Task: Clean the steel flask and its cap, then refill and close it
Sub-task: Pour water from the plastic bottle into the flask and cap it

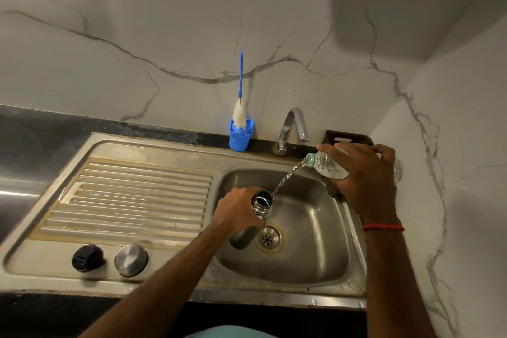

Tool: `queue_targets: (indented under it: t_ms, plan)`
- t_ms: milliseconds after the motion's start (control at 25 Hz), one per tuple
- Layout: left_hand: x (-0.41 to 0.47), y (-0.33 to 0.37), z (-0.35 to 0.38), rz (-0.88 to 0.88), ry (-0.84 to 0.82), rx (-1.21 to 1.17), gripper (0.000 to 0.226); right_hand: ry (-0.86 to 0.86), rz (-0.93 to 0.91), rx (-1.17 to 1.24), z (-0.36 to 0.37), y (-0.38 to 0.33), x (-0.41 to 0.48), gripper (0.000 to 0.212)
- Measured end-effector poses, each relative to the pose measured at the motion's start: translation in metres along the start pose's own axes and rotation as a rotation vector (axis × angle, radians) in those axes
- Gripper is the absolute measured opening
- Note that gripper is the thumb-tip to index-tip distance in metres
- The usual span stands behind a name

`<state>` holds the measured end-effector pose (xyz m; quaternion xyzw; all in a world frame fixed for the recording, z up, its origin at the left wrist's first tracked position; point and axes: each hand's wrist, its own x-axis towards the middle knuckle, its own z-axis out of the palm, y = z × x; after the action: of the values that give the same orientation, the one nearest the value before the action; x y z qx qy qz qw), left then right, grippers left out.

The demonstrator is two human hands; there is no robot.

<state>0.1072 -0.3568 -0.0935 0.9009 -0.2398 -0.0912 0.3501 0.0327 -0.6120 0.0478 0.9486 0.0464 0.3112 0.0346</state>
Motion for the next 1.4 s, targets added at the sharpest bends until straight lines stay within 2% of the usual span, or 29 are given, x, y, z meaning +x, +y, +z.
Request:
queue_targets:
  t_ms: [920, 1160, 1400]
  plan:
    - [0.0000, -0.0008, 0.0002, -0.006, -0.017, 0.029, 0.060, 0.057, -0.043, -0.036, 0.0026, 0.0026, 0.0080, 0.064]
    - [-0.0033, -0.0029, 0.0023, -0.019, -0.021, 0.031, 0.061, 0.070, -0.053, -0.019, 0.0042, 0.0014, 0.0083, 0.068]
    - [-0.0045, -0.0012, 0.0028, -0.034, -0.033, 0.031, 0.060, 0.099, -0.046, -0.042, 0.0014, 0.0000, 0.0099, 0.060]
